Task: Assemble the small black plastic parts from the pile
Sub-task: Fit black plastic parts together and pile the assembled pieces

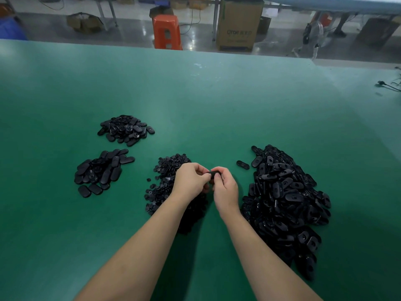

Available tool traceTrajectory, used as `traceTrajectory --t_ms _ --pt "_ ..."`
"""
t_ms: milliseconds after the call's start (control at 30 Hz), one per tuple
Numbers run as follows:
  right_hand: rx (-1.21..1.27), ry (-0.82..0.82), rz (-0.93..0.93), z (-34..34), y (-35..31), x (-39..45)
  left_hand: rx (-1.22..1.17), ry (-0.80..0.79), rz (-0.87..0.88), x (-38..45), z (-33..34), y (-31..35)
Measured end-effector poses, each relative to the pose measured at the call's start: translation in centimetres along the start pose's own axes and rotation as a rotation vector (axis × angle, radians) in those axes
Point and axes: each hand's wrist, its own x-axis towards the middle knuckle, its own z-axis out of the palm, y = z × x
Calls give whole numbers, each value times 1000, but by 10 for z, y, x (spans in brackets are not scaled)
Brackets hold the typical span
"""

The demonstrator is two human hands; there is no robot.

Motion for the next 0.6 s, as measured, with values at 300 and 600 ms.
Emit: traceTrajectory --t_ms 300,600 --pt "-6 10 -35 -1 0 0 128 46 59 -1 4 4" --pt "-104 32 -107 0 1 -1 114 12 136 -5 1 -2"
